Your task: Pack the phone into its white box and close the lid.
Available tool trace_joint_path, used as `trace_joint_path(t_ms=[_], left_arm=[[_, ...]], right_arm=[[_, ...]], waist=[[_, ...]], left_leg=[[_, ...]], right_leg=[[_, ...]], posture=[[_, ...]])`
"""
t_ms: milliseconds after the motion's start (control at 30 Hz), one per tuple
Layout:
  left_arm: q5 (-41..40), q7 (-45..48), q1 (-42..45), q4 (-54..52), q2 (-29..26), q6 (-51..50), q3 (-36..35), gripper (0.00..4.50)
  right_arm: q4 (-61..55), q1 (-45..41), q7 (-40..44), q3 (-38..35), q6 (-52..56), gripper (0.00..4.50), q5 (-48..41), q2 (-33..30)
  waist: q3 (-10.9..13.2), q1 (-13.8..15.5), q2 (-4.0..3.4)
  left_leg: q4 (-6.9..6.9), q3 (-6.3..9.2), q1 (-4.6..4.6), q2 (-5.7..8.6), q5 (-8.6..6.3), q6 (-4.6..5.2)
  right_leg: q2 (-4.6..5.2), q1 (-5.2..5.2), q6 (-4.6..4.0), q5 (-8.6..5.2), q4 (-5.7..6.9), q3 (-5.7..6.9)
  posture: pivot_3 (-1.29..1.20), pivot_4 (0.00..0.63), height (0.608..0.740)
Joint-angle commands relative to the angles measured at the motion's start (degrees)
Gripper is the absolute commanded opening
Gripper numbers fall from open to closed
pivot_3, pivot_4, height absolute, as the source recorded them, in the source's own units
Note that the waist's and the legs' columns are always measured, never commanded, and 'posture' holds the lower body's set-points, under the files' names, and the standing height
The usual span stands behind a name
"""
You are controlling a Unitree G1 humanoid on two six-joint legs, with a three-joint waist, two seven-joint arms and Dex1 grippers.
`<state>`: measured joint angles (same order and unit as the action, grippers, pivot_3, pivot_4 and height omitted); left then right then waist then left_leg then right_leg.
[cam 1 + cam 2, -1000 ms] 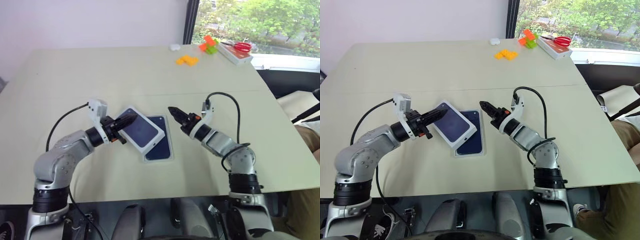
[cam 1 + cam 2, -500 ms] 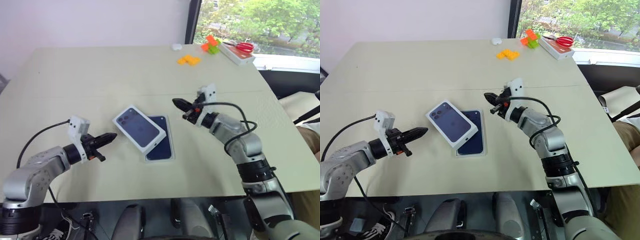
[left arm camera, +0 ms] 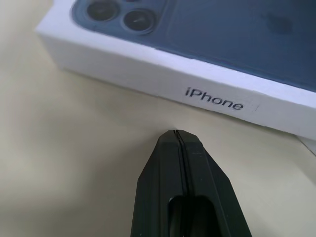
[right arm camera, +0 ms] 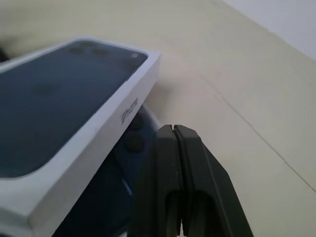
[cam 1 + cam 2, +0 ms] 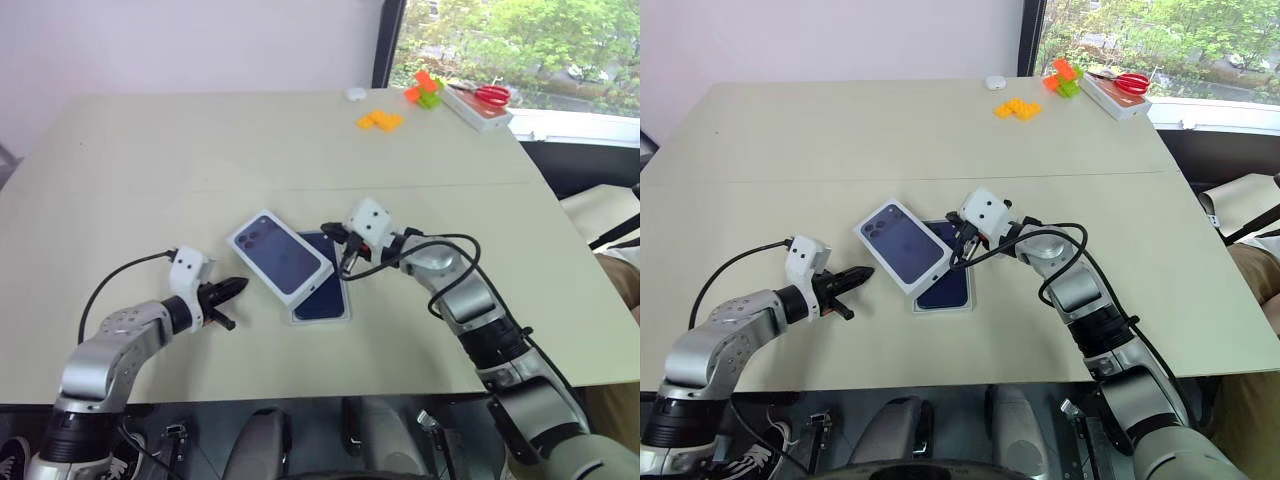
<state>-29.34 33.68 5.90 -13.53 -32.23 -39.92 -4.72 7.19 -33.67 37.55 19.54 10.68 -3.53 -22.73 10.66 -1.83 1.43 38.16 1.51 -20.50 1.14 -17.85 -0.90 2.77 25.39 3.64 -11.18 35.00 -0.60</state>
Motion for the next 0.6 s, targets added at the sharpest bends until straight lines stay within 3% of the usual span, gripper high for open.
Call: trace_joint_path(t_ms=[33,600], left_arm=[[0.92,0.43,1.86,0.75,0.52,0.14,1.37,0.0],[0.37,0.46,5.89,-1.17,4.19,-2.5,3.85,0.0]], right_arm=[[-0.35,0.08,2.28,0.52,-2.23,0.06,2.02,-0.65],[-10.44,5.24,10.54,-2.44,1.68,0.06,-1.13,-1.77]], waist=[[0.0,0.11,0.0],[0.0,1.1,0.01]], left_leg=[[0.0,0.0,-0.01,0.01,0.0,0.0],[0.02,0.02,0.0,0.03,0.0,0.0]], right_leg=[[0.01,0.0,0.0,0.0,0.0,0.0],[0.01,-0.04,0.01,0.0,0.0,0.07]], posture=[[0.0,0.15,0.74],[0.0,0.15,0.74]])
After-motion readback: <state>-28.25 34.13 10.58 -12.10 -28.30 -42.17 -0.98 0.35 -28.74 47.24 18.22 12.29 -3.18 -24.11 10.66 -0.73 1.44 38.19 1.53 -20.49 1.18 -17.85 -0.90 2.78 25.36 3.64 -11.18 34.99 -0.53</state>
